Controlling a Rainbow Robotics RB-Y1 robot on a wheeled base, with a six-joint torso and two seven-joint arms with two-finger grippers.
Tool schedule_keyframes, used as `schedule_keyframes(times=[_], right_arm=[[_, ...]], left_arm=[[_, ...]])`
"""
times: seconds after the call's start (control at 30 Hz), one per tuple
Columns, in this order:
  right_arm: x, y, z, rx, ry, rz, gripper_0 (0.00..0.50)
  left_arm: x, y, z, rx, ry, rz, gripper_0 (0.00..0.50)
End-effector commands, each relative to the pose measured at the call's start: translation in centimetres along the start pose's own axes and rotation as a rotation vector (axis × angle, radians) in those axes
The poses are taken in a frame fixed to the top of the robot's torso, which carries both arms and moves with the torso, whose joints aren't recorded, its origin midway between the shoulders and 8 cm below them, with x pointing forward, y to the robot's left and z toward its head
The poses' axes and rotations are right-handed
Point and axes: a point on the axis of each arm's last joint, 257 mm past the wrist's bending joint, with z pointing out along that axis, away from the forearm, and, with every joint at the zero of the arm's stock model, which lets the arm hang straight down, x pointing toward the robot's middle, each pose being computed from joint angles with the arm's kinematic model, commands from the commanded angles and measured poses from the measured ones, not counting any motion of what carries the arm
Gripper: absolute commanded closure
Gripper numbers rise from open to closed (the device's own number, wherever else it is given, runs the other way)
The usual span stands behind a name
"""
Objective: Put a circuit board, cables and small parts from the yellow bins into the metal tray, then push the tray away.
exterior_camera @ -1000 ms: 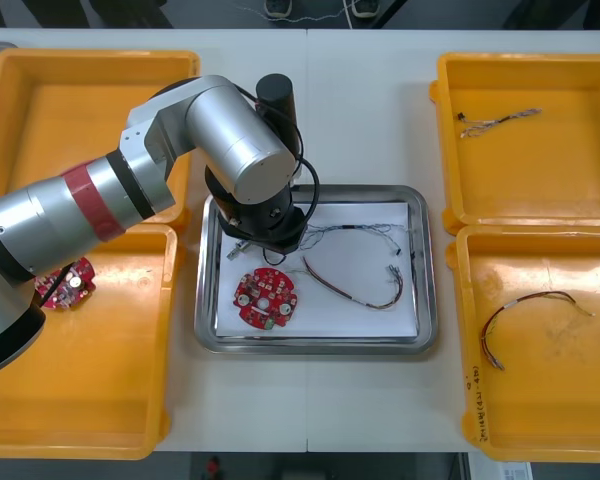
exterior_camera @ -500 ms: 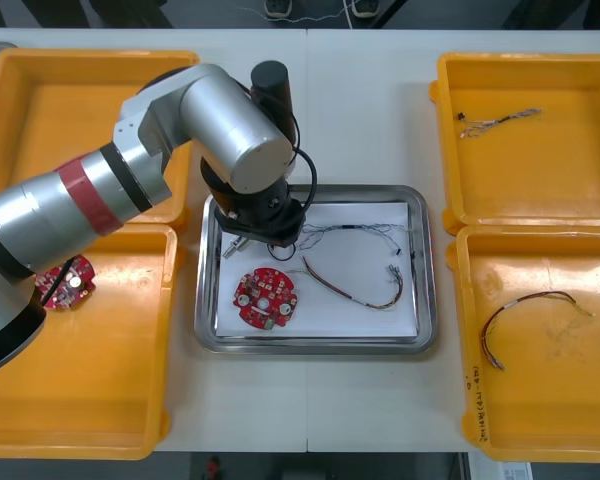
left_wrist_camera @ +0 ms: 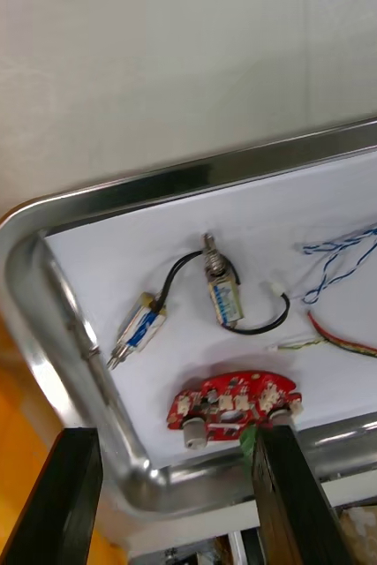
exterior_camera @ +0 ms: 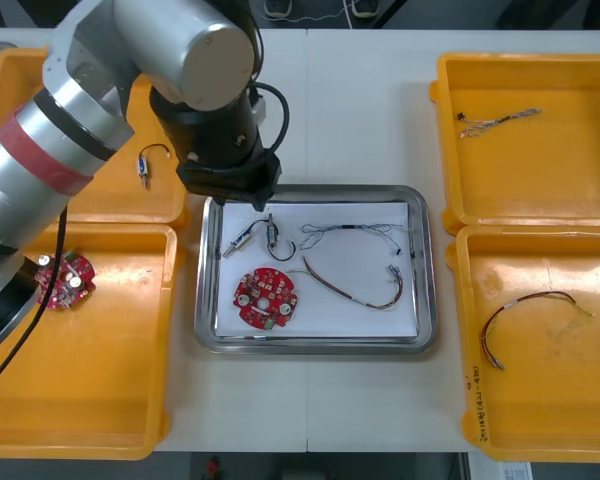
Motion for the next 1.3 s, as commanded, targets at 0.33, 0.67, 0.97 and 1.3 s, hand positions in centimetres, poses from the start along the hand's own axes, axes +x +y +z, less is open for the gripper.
schedule_keyframes(times=[0.33, 0.67, 0.97, 1.3], right_arm=[[0.2, 6.0, -1.4, -0.052, -0.007, -0.212, 0.0], [0.5, 14.6, -1.6, -0.162, -0.001, -0.5, 0.0], [3.0, 20.6, -0.8, -0.195, 0.029, -0.749, 0.0], [6.3, 25.8, 0.6, -0.216, 0.074, -1.008, 0.0]], left_arm=[[-1.0, 7.0, -6.0, -0.01, -0.127, -0.03, 0.0], [2.1, 12.6, -7.5, -0.035, -0.18, -0.037, 0.0], [4.4, 17.0, -8.5, -0.049, -0.219, -0.066, 0.0], [7.0, 20.9, -9.1, -0.065, -0.26, -0.111, 0.0]])
